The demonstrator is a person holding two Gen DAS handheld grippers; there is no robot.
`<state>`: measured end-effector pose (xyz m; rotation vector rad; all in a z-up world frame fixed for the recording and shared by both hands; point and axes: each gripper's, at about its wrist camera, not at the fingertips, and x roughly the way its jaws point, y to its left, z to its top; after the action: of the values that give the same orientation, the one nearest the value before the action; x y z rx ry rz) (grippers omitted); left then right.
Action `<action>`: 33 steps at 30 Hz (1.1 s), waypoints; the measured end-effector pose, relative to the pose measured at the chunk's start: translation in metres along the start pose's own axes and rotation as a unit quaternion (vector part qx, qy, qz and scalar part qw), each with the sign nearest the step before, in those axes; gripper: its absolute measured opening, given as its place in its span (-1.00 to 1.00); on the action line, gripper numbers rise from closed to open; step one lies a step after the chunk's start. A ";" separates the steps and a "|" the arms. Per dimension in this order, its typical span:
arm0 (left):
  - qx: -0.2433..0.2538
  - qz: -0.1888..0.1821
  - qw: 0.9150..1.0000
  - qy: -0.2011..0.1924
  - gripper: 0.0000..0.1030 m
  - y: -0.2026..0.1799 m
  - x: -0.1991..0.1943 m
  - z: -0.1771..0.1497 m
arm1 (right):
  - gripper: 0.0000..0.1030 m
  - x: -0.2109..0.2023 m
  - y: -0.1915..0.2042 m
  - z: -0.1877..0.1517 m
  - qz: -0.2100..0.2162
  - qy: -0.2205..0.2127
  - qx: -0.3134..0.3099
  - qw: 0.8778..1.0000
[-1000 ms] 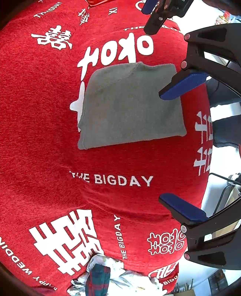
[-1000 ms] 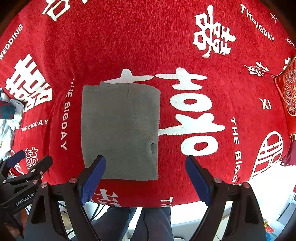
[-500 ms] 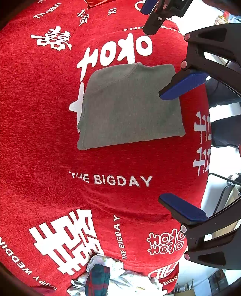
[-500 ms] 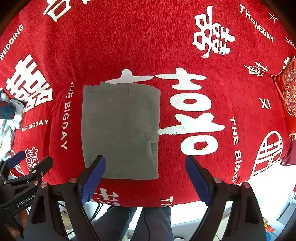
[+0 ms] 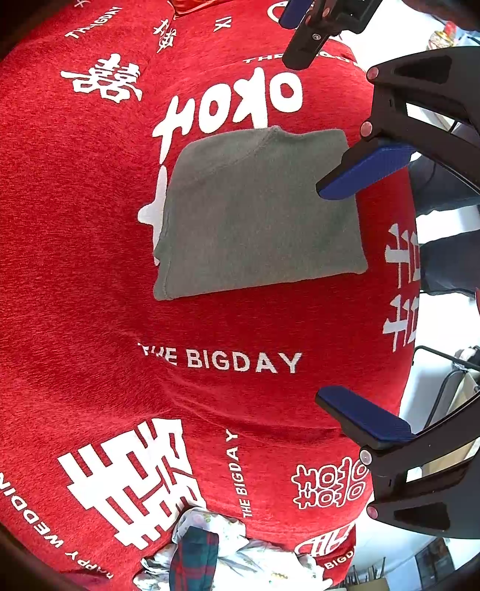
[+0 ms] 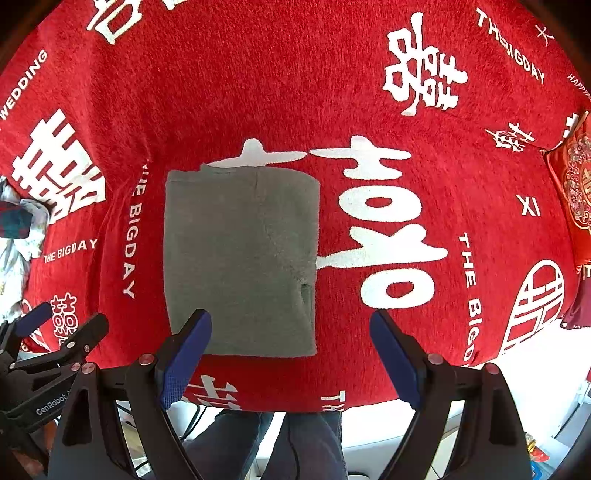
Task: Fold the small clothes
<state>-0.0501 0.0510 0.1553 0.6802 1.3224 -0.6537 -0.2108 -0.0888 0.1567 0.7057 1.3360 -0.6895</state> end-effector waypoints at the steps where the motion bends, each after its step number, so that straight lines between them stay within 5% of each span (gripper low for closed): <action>1: 0.000 0.000 1.000 0.000 0.96 0.000 0.000 0.000 | 0.74 -0.001 0.001 0.000 0.000 0.000 0.001 1.000; 33: -0.008 0.004 1.000 -0.005 0.96 0.000 0.003 0.003 | 0.74 0.006 0.006 0.006 -0.003 0.009 -0.006 1.000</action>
<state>-0.0478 0.0489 0.1531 0.6669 1.3135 -0.6394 -0.2022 -0.0902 0.1515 0.7006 1.3577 -0.6810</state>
